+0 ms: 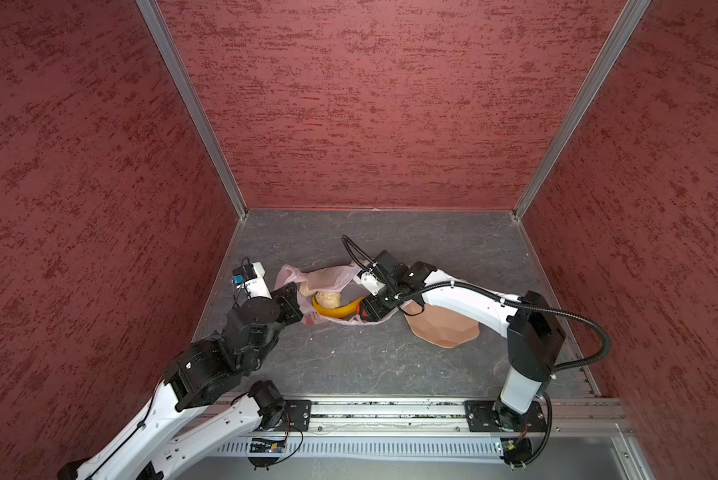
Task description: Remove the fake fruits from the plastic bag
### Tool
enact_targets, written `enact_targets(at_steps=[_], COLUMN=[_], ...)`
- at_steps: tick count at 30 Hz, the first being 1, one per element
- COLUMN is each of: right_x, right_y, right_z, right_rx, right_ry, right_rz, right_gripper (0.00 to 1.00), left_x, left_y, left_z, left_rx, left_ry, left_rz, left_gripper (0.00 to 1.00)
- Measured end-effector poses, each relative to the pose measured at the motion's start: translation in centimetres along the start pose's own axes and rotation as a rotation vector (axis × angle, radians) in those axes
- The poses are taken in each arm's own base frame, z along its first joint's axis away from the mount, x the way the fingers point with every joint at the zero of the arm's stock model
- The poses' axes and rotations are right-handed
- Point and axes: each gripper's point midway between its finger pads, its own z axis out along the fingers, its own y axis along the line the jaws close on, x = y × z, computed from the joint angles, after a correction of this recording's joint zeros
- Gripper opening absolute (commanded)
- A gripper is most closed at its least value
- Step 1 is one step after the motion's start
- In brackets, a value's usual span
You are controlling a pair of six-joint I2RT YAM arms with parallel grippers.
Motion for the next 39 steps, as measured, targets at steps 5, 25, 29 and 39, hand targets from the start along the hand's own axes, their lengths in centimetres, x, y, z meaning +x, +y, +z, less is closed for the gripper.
enact_targets(at_steps=[5, 25, 29, 39], right_x=[-1.5, -5.3, -6.2, -7.2], right_y=[1.8, 1.3, 1.1, 3.5], right_z=[-1.8, -4.2, -4.2, -6.5], right_rx=[-0.059, -0.069, -0.066, -0.164], right_ry=[-0.031, -0.088, -0.094, -0.077], right_rz=[-0.015, 0.195, 0.253, 0.261], right_gripper=[0.28, 0.26, 0.26, 0.27], left_x=[1.3, 4.7, 6.0, 10.0], left_y=[-0.4, -2.0, -1.9, -0.1], left_z=[1.3, 3.3, 3.7, 6.3], left_rx=[-0.010, 0.086, 0.096, 0.059], left_ry=[0.031, 0.075, 0.101, 0.116], left_rz=[0.019, -0.001, -0.008, 0.001], left_gripper=[0.14, 0.13, 0.13, 0.13])
